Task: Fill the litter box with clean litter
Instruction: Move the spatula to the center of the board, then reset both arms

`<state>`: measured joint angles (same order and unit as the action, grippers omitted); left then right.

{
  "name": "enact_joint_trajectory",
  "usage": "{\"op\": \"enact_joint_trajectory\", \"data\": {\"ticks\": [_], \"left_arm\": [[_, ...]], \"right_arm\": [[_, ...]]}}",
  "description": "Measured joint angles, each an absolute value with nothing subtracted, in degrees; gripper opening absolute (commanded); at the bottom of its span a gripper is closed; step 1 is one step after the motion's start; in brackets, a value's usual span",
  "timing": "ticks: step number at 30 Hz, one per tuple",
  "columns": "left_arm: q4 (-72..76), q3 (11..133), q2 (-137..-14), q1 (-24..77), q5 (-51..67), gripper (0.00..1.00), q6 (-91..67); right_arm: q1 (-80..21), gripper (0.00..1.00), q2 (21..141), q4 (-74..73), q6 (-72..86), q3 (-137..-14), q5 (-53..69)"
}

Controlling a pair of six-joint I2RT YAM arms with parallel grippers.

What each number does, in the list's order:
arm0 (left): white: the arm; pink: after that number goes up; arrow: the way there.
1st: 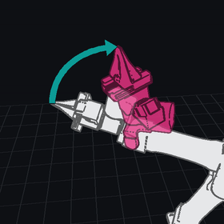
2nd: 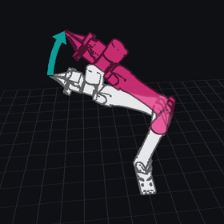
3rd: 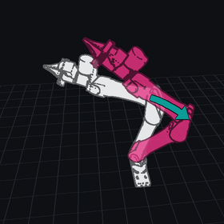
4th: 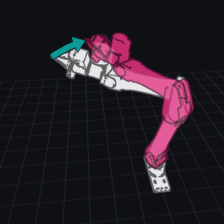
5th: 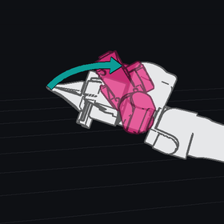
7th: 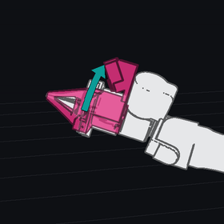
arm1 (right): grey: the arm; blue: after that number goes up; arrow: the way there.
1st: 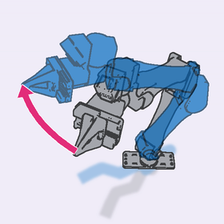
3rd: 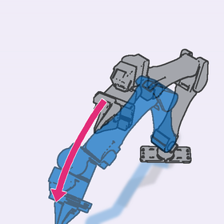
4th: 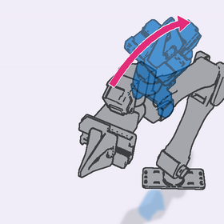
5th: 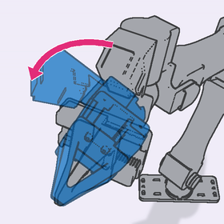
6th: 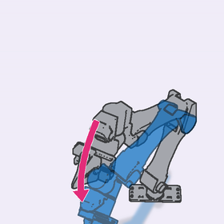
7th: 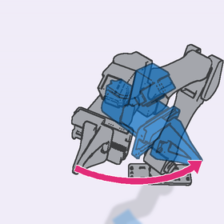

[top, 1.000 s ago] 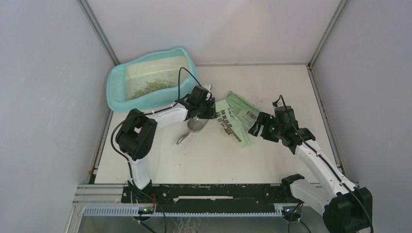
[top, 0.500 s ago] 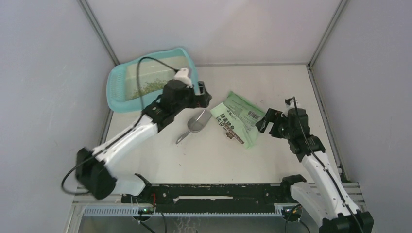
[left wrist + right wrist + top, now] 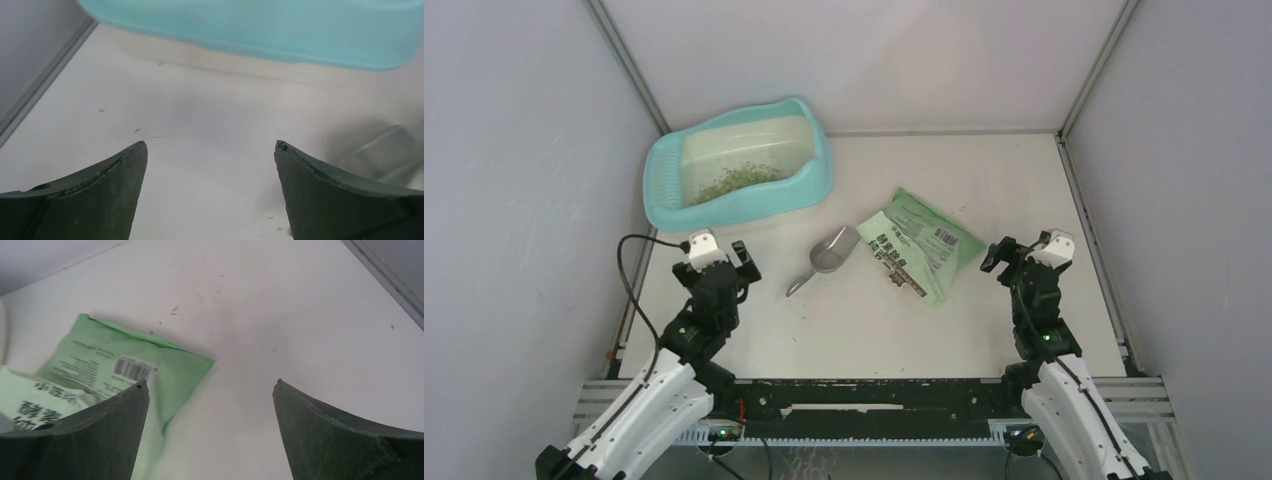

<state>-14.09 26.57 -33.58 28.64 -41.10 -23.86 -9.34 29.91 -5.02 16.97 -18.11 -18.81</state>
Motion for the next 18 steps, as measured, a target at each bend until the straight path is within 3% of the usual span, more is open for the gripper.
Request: {"op": "enact_joint_trajectory", "data": {"ticks": [6,11,18], "left_arm": [[-6.46,16.51,-31.64,22.39,-43.24,1.00,-16.91],[6.42,10.39,-31.24,10.98,-38.44,1.00,-14.13],[17.28,7.09,-40.86,5.21,-31.22,1.00,-12.78]], "right_arm": [[-9.34,0.99,34.72,10.55,14.44,-8.36,-22.90],[-8.93,0.99,44.40,21.78,13.04,-5.93,-25.08],[-8.27,0.99,56.10,33.39,11.77,-6.22,-25.61]]}}
